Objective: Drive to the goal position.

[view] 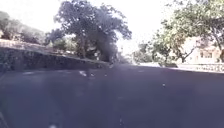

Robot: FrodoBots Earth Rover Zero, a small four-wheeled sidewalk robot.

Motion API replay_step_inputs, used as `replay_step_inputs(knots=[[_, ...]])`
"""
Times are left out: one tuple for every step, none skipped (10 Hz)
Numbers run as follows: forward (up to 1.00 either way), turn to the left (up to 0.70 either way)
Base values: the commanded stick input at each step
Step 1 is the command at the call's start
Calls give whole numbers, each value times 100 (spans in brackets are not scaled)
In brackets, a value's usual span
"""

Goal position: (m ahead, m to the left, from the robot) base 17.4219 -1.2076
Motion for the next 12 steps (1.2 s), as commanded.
replay_step_inputs(knots=[[100,0],[100,-19],[100,-8],[100,0],[100,0],[100,0],[100,0],[100,0],[100,0],[100,0],[100,14],[100,16]])
